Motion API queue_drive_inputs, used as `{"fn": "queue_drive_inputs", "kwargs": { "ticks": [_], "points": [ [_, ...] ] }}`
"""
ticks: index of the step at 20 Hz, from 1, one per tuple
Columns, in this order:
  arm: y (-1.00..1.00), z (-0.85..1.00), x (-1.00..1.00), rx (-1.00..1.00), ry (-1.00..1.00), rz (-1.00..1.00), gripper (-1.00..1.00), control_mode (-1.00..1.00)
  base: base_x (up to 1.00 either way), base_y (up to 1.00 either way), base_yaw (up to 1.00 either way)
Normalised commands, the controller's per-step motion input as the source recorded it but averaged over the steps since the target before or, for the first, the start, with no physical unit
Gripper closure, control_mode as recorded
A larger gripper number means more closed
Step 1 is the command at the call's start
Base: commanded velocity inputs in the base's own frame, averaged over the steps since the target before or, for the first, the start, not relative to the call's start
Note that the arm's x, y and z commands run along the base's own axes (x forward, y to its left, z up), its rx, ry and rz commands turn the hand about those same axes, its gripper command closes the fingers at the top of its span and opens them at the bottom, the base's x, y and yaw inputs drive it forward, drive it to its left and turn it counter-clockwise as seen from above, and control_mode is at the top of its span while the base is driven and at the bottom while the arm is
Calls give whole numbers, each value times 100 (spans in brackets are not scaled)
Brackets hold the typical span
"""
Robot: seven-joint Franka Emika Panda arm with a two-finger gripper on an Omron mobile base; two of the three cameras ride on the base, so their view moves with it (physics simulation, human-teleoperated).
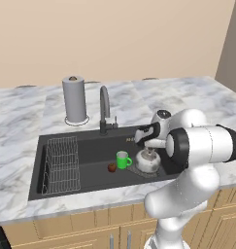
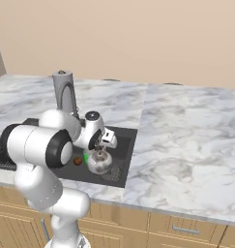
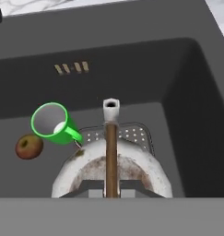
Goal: Pick the kettle and mug and place them in the sink. Then turn on the water.
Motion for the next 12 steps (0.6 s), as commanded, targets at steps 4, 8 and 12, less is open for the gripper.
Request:
{"fn": "queue_drive_inputs", "kwargs": {
  "ticks": [4, 8, 12],
  "points": [
    [-15, -39, 0, 0, 11, 0, 100, -100, 0, 0, 0],
    [-13, -28, 0, 0, 6, 0, 100, -100, 0, 0, 0],
    [-7, -22, 0, 0, 5, 0, 100, -100, 0, 0, 0]
  ]
}}
